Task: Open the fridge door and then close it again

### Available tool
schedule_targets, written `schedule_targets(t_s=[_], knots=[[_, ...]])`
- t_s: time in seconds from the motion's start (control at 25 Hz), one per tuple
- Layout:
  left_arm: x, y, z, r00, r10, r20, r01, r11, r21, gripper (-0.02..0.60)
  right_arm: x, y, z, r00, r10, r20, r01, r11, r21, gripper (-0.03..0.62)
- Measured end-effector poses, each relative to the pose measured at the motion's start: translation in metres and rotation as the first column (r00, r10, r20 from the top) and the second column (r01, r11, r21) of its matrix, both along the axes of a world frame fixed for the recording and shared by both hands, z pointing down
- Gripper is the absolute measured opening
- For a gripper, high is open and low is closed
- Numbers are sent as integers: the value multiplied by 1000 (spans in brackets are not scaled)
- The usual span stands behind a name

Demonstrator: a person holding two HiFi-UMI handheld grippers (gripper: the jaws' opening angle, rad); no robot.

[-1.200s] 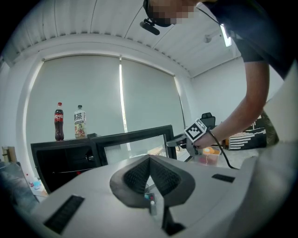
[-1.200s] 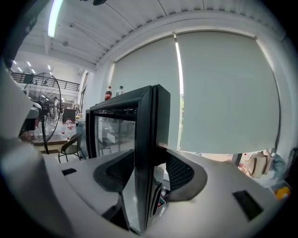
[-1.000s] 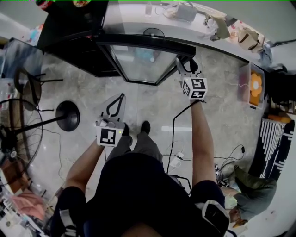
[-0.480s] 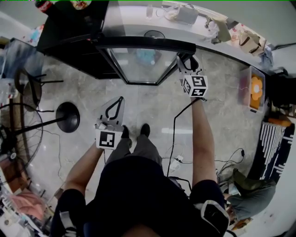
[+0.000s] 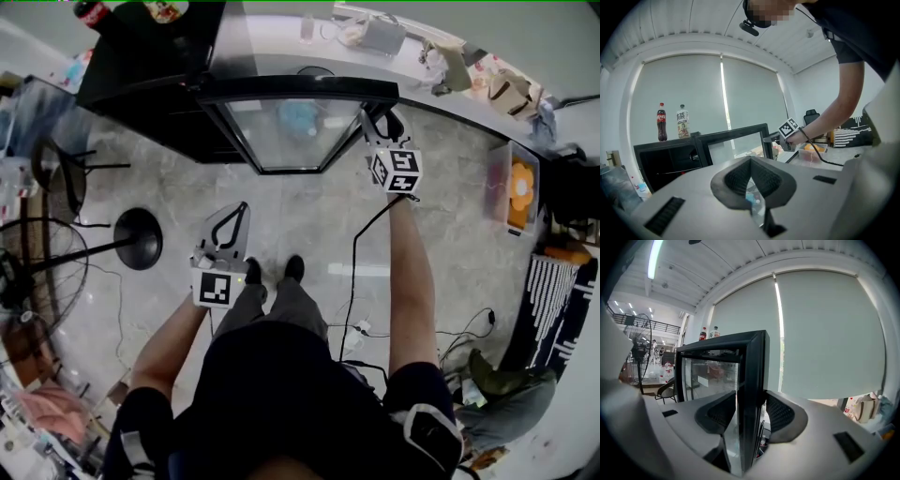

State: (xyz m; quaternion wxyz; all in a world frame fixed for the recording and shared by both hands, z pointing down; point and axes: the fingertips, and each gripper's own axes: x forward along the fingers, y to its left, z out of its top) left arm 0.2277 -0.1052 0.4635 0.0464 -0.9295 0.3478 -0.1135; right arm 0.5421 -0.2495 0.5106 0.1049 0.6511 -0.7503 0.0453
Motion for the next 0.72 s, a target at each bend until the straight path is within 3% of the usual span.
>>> schedule_targets(t_s=[0.72], knots=[[-3, -2, -1, 1000, -12, 3, 12, 1000, 5, 23, 1, 0, -2, 998, 17, -58, -16, 1000, 25, 211]])
